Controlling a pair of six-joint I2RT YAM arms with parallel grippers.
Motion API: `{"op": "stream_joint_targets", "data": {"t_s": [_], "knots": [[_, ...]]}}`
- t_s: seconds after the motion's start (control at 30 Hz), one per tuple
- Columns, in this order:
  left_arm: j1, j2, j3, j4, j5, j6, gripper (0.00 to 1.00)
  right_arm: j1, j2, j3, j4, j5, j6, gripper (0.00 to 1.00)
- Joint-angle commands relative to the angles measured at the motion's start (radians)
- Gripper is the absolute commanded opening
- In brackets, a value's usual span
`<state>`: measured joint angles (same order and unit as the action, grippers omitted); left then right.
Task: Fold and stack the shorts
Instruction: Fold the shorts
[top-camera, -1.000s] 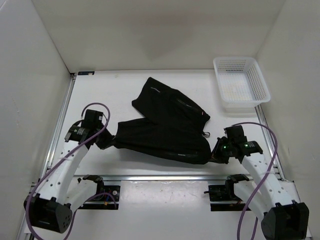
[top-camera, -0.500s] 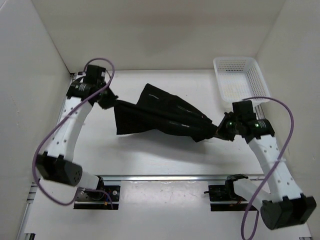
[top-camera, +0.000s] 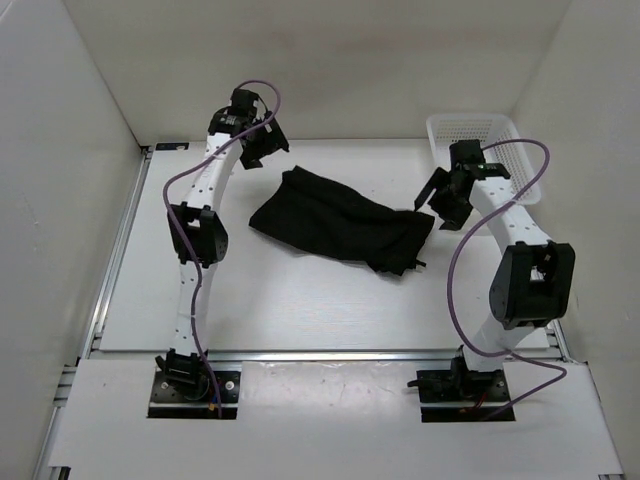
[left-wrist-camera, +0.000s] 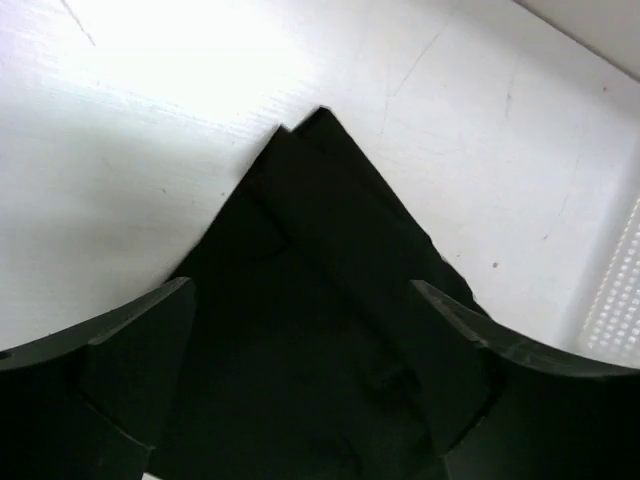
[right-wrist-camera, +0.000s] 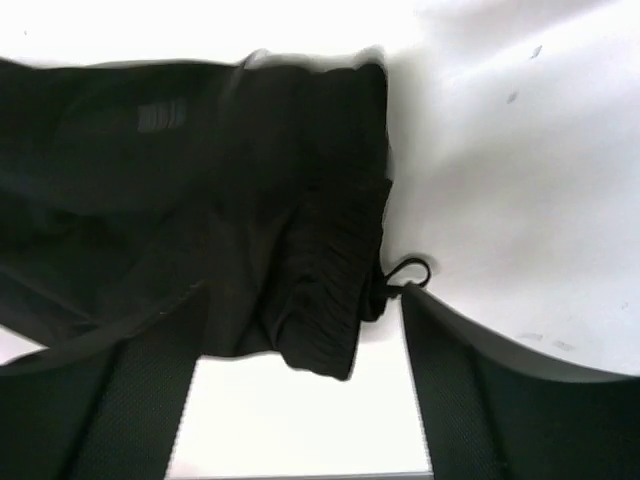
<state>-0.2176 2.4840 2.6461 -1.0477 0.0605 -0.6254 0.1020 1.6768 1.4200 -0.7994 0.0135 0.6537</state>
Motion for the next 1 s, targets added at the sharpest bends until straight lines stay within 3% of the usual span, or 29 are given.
{"op": "stream_joint_targets", "data": {"t_s": [0.0,0.1,0.17,0.23,0.33,0.43,0.67,0.9,0.97], "knots": [[0.007,-0.121,-0.024,0.075,0.05,0.048,1.0,0.001,-0.037,0.079,0.016,0.028,-0.023,0.83],[0.007,-0.238,-0.125,0.089,0.021,0.095,1.0,0.011,-0.091,-0.002,0.016,0.028,-0.046,0.87],[0.007,-0.325,-0.285,0.089,0.021,0.125,1.0,0.021,-0.129,-0.096,0.026,0.008,-0.055,0.85],[0.007,-0.397,-0.47,0.089,0.03,0.135,0.88,0.021,-0.161,-0.165,0.042,-0.032,-0.055,0.84],[0.007,-0.447,-0.705,0.089,0.015,0.124,0.88,0.021,-0.181,-0.28,0.1,-0.119,-0.026,0.87],[0.007,-0.447,-0.837,0.112,0.005,0.112,0.96,0.021,-0.181,-0.346,0.158,-0.208,0.004,0.93],[0.007,-0.321,-0.836,0.147,0.039,0.112,1.0,0.021,-0.085,-0.369,0.258,-0.27,0.014,0.95],[0.007,-0.186,-0.718,0.156,0.039,0.093,1.0,0.039,0.052,-0.351,0.307,-0.241,0.023,0.88],[0.007,-0.152,-0.687,0.156,0.048,0.081,0.95,0.053,0.076,-0.331,0.307,-0.209,0.014,0.84]]}}
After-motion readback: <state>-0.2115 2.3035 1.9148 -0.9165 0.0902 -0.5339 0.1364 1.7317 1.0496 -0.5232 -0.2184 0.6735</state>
